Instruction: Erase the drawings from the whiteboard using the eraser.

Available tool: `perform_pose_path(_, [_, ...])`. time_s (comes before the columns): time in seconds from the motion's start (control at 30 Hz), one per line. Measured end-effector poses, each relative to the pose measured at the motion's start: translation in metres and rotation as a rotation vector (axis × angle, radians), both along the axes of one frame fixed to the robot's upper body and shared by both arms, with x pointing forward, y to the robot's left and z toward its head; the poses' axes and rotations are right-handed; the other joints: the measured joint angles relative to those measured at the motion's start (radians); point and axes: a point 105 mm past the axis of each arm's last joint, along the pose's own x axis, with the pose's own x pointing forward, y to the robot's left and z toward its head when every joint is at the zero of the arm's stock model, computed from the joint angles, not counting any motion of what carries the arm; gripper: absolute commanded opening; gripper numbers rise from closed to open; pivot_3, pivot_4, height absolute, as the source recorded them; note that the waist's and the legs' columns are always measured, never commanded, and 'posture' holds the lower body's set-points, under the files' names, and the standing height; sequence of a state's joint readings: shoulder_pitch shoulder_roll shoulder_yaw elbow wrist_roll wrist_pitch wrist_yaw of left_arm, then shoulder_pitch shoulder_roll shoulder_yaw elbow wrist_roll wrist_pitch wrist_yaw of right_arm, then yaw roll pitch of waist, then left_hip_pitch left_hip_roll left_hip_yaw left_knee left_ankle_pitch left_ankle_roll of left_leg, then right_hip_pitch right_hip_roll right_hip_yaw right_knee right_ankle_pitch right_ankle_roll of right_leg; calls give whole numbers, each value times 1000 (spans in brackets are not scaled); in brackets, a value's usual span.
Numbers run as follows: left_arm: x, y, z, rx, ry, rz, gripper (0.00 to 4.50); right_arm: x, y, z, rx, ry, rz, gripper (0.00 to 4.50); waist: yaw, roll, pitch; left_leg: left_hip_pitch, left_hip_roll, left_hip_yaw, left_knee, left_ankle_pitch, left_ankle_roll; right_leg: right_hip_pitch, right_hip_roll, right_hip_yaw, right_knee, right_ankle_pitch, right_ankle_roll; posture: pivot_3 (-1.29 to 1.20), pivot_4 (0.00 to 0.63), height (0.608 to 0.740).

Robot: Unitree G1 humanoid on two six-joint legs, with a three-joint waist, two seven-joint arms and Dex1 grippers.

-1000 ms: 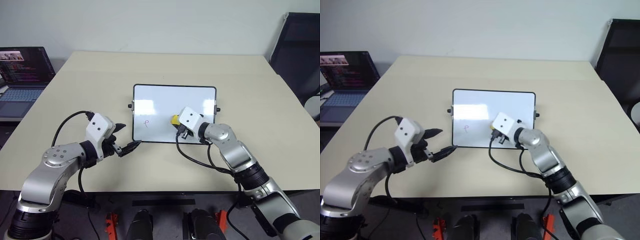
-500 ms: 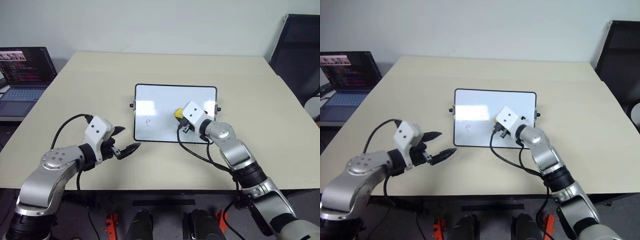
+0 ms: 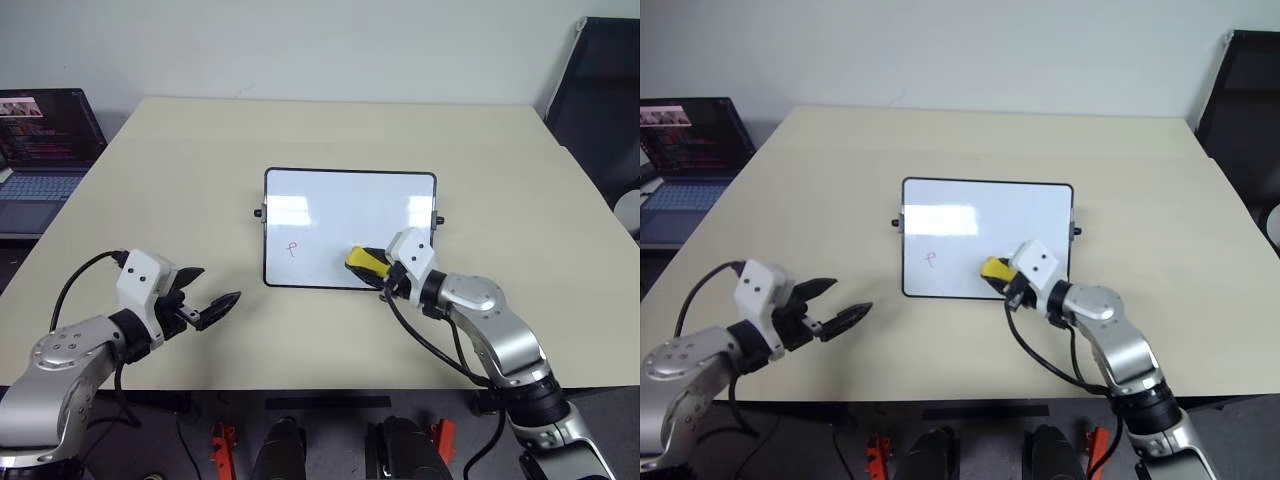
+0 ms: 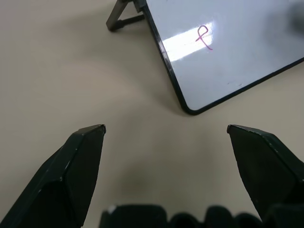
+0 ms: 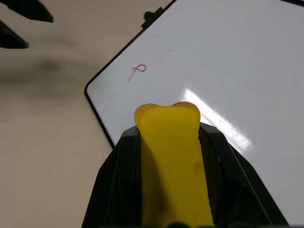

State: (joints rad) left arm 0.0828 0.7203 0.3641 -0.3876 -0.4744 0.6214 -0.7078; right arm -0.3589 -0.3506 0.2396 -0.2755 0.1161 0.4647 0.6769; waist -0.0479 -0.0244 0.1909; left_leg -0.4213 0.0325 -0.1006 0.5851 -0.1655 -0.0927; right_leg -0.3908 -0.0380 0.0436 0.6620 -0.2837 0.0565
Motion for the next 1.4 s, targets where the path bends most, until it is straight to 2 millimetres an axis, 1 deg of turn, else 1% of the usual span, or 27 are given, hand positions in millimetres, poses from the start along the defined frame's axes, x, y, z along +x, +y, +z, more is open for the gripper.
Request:
perform_pose_path(0.1, [-4, 5, -4, 1, 13, 20, 4500, -10, -1, -12, -43, 21, 43, 1246, 0, 0, 0, 1, 0, 0, 0, 0, 0, 0, 0, 0, 0, 0, 0, 0, 150, 740])
perform_pose_path(0.17, [-6, 9, -3, 5, 1, 36, 4500, -14, 3, -17, -49, 37, 66, 1246, 0, 0, 0, 1, 0, 0, 1, 0, 0, 0, 0, 0, 1, 0, 0, 0, 150, 740])
perform_pose_path(0.33, [-7, 11, -4, -8, -16, 54, 4500, -18, 21, -14, 47, 65, 94, 1246, 0, 0, 0, 1, 0, 0, 1, 0, 0, 0, 0, 0, 0, 0, 0, 0, 150, 740])
perform_pose_path(0.4, [-7, 12, -3, -8, -18, 60, 4500, -13, 28, -10, 73, 56, 91, 1246, 0, 0, 0, 1, 0, 0, 1, 0, 0, 0, 0, 0, 1, 0, 0, 0, 150, 740])
perform_pose_path(0.47, [-8, 14, -1, -16, -25, 66, 4500, -7, 37, 0, 87, 19, 100, 1246, -2, 0, 0, 1, 0, 0, 1, 0, 0, 0, 0, 0, 1, 0, 0, 0, 150, 740])
perform_pose_path(0.53, [-9, 13, 1, -23, -29, 61, 4500, -2, 51, 12, 79, -49, 129, 1246, -5, 0, 0, 2, 0, 0, 1, 0, 0, 1, 0, 0, 1, 0, 0, 0, 150, 740])
perform_pose_path(0.63, [-10, 12, 2, -17, -14, 33, 4500, 8, 74, 20, 4, -161, 162, 1246, -8, 0, 0, 2, 0, 0, 1, 0, 0, 1, 0, 0, 1, 0, 0, 0, 150, 740])
perform_pose_path(0.7, [-11, 11, 4, 4, -1, 7, 4500, 14, 86, 21, -69, -235, 187, 1246, -9, 0, 0, 2, 0, 0, 0, 0, 0, 1, 1, 0, 1, 0, 0, 0, 150, 740])
perform_pose_path(0.77, [-12, 10, 6, 15, 10, -20, 4500, 19, 97, 19, -112, -271, 206, 1246, -6, 0, 0, 2, 0, 0, 0, 0, 0, 1, 0, 0, 1, 1, -1, 0, 150, 740])
perform_pose_path(0.9, [-8, 3, 16, 15, -1, -88, 4500, 31, 116, 14, -159, -266, 209, 1246, -6, 0, 0, 2, 0, 0, 0, 0, 0, 1, 1, 0, 2, 2, -1, 0, 150, 740])
perform_pose_path(0.97, [-6, 3, 20, 22, -5, -105, 4500, 41, 121, 13, -198, -268, 194, 1246, -8, 0, 0, 3, 0, 0, 0, 0, 0, 1, 1, 0, 2, 2, -1, 0, 150, 740])
perform_pose_path(1.07, [-6, 2, 21, 23, -1, -123, 4500, 56, 127, 15, -238, -287, 151, 1246, -10, 0, 0, 3, 0, 0, 0, 0, 0, 1, 1, 0, 2, 2, -1, 0, 150, 740])
perform_pose_path(1.13, [-5, 0, 20, 21, 5, -132, 4500, 65, 128, 13, -266, -297, 125, 1246, -9, 0, 0, 3, 0, 0, -1, 0, 0, 1, 1, 0, 2, 3, -1, 0, 150, 740])
perform_pose_path(1.17, [-5, 0, 19, 21, 8, -133, 4500, 68, 126, 10, -287, -304, 121, 1246, -9, 0, 0, 3, 0, 0, -1, 0, 0, 1, 1, 0, 2, 4, 2, 0, 150, 740])
perform_pose_path(1.23, [-5, 0, 19, 21, 8, -133, 4500, 69, 127, 8, -328, -332, 141, 1246, -9, 0, 0, 4, 0, 0, -2, 0, 0, 1, 1, 0, 2, 5, 2, 0, 150, 740])
perform_pose_path(1.37, [-5, 0, 19, 21, 8, -131, 4500, 63, 123, -5, -429, -340, 225, 1246, -9, 0, 0, 6, 0, 0, -2, 0, 0, 2, 1, 0, 3, 3, 3, 0, 150, 740])
perform_pose_path(1.4, [-5, 0, 19, 22, 8, -130, 4500, 61, 121, -9, -456, -342, 250, 1246, -8, 0, 0, 6, 0, 0, -2, 0, 0, 2, 1, 0, 3, 1, -1, 0, 150, 740])
